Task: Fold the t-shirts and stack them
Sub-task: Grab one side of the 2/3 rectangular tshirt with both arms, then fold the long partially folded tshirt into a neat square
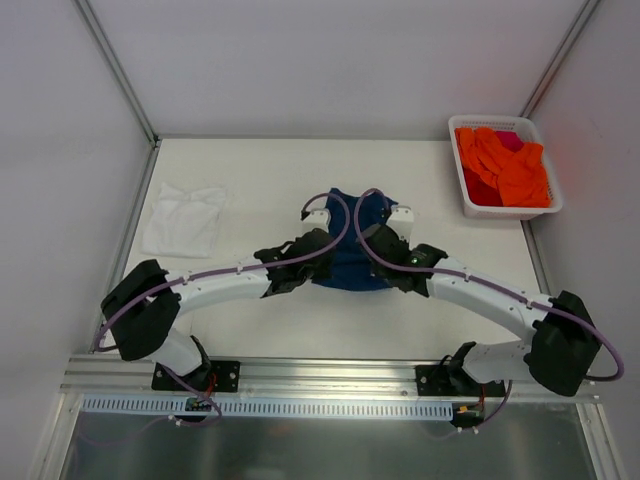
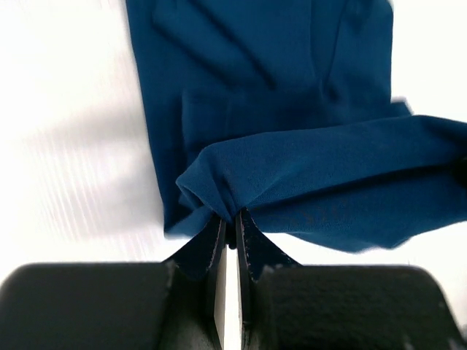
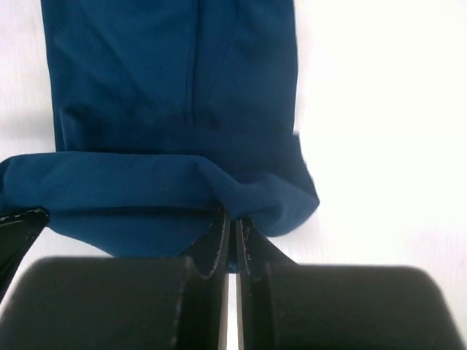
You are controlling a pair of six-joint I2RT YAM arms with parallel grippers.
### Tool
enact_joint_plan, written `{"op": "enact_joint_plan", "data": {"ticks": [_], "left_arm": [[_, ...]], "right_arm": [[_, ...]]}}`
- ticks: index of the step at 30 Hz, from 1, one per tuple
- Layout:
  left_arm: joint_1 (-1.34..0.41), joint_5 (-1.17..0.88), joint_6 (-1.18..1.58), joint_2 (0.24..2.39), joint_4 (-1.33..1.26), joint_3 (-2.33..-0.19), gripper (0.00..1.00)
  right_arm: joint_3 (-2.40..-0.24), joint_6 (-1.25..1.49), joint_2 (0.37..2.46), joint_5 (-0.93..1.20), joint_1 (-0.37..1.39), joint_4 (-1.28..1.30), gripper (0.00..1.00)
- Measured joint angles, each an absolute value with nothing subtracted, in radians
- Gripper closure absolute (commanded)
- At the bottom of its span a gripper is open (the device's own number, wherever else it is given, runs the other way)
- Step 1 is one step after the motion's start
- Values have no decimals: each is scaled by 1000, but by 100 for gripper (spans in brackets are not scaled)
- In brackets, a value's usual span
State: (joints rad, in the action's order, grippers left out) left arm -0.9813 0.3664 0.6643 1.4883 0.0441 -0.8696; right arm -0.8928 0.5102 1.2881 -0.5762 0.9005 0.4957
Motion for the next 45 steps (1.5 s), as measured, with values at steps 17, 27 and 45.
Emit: {"op": "enact_joint_plan", "data": {"ticks": [17,27,45], "left_arm": [[-712,231,387,1946,99,-1470,100],[-646,165,318,2168,137,-1693,1],[-649,269,231,1855,154,-1705,66]], "right_arm": [[-1384,202,1755,-438,556,414,100],[-1528,126,1993,-379,448,380,38],[-1649,-49,1673,-374,451,368,82]]}}
